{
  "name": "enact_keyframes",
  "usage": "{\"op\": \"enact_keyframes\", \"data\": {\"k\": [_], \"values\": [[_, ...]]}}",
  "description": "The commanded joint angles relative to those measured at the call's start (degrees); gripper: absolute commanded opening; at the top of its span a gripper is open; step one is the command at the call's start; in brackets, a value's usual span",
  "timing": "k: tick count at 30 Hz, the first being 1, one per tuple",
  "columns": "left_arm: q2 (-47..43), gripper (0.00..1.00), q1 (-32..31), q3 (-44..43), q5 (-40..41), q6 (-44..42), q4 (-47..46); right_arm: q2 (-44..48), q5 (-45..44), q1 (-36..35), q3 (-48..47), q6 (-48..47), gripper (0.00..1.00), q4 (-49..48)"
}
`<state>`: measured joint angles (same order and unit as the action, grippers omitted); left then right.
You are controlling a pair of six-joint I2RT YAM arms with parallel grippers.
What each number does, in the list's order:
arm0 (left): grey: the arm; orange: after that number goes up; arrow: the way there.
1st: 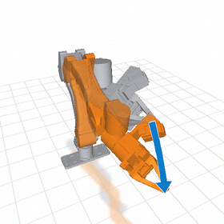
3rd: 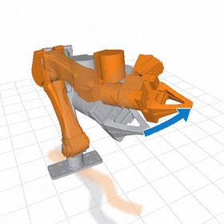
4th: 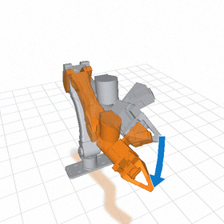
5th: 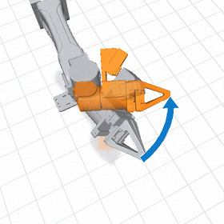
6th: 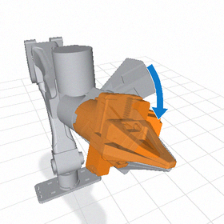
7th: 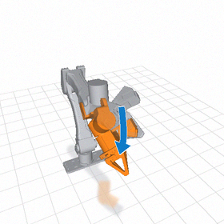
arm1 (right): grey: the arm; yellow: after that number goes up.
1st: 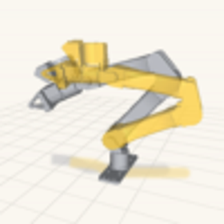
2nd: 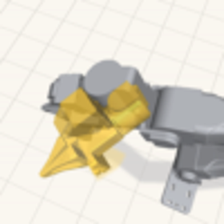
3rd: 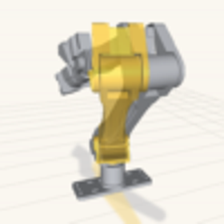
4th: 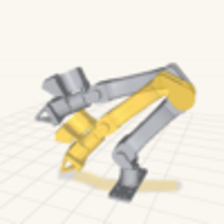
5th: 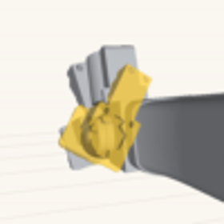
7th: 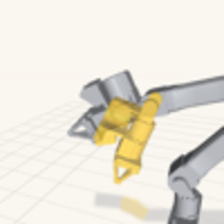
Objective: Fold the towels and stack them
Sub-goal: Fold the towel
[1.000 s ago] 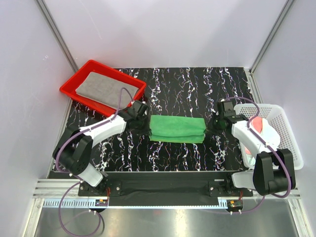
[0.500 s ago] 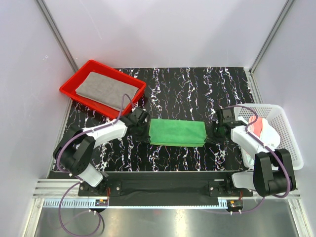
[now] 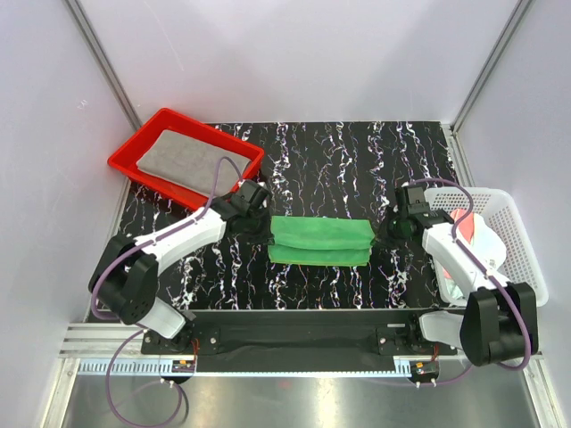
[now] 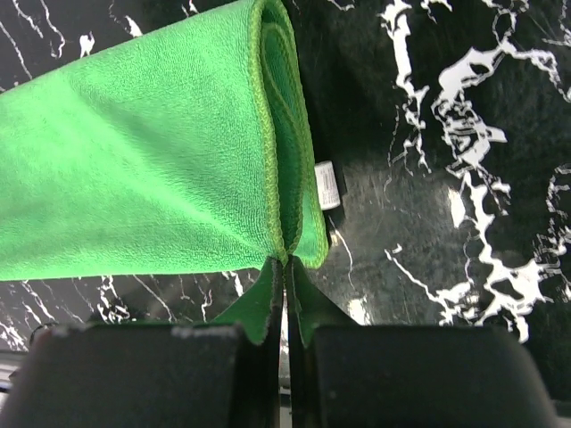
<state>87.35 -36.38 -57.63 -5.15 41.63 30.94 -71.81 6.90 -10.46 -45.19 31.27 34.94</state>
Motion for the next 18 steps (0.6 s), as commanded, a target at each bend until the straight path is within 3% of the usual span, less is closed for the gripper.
{"op": "enact_keyframes", "data": {"k": [1,11,14,16,18], "values": [[-2.3,0.0,0.1,-0.1,1.1,-0.8,2.1,2.7,-1.0,-0.3,-0.3,-0.4,0.0,2.9],[-2.1,0.0,-0.7,10.3,-0.7,0.8,-5.8,3.6,-1.8,-0.3,8.7,4.7,0.0,-1.7],[-0.3,0.0,-1.2,11.3,-1.2,0.9,-7.0,3.7,-1.3,-0.3,9.7,6.1,0.12,-2.5],[-0.1,0.15,-1.6,11.1,-0.7,0.9,-6.8,5.0,-2.0,-0.2,9.7,6.3,0.26,-2.2],[-0.6,0.3,-1.6,10.3,0.2,0.5,-4.9,5.9,-2.4,-0.3,8.4,6.3,0.3,-0.6]]}}
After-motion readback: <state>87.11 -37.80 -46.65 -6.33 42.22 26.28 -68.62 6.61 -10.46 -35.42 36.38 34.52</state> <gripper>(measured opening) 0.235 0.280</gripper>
